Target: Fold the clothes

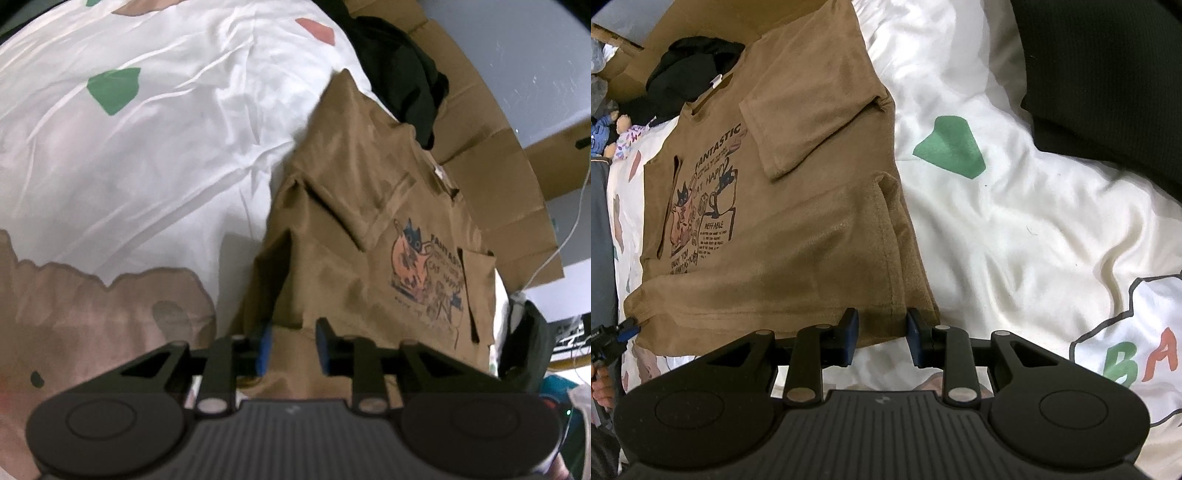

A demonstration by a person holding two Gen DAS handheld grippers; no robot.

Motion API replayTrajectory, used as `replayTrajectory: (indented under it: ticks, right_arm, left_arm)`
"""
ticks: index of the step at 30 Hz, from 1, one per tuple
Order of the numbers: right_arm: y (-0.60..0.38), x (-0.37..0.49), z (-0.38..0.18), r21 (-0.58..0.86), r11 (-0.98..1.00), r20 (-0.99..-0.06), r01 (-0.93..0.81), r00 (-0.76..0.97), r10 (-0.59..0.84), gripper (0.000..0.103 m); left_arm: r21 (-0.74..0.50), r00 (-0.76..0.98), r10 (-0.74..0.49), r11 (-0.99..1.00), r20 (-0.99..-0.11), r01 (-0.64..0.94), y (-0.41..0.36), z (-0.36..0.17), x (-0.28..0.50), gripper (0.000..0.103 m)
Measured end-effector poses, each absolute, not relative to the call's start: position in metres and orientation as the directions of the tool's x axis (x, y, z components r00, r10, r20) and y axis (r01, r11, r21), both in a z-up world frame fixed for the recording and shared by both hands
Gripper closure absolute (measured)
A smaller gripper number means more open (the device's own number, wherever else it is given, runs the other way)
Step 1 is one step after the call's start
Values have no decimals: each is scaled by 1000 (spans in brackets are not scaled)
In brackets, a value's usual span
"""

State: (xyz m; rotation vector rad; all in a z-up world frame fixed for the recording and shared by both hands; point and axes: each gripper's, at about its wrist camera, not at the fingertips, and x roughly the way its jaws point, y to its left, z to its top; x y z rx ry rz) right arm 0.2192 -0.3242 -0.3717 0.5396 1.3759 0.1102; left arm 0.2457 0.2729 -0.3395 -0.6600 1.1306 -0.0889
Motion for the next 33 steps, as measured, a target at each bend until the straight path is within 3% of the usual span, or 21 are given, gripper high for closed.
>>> replayTrajectory:
  ticks: [5, 10, 12, 21, 26, 28, 30, 33]
  right_arm:
    - [-325, 217, -373, 435, 868, -895, 240, 216, 390, 71]
    - [-326, 217, -374, 442, 864, -892, 241, 217, 396, 70]
    - [-326, 217, -375, 445, 861, -891, 245, 215, 400, 66]
    - [-326, 215, -376, 451, 857, -888, 250, 223, 403, 65]
    - [-326, 214, -374, 455, 854, -885, 251, 233, 403, 65]
    - [-327, 214, -374, 452, 855, -886, 255, 235, 399, 65]
    - [-326, 213, -375, 450, 855, -888, 259, 236, 396, 65]
    - [-323, 214, -375, 446, 857, -889, 258, 237, 392, 65]
  left_arm:
    - [-531, 463, -380, 808, -801, -256, 276, -337, 246, 76]
    - [-508, 469, -352, 822, -810, -259, 281, -331, 253, 65]
    - [-496, 462, -345, 830, -817, -256, 282, -330, 256, 63]
    - [-494, 459, -349, 834, -817, -247, 279, -336, 264, 63]
    - [-520, 447, -382, 820, -809, -239, 274, -343, 270, 68]
    - [-533, 443, -398, 812, -803, -238, 272, -345, 272, 86]
    - [-538, 435, -408, 810, -802, -233, 269, -347, 274, 93]
    - [-529, 432, -406, 822, -805, -212, 263, -343, 275, 94]
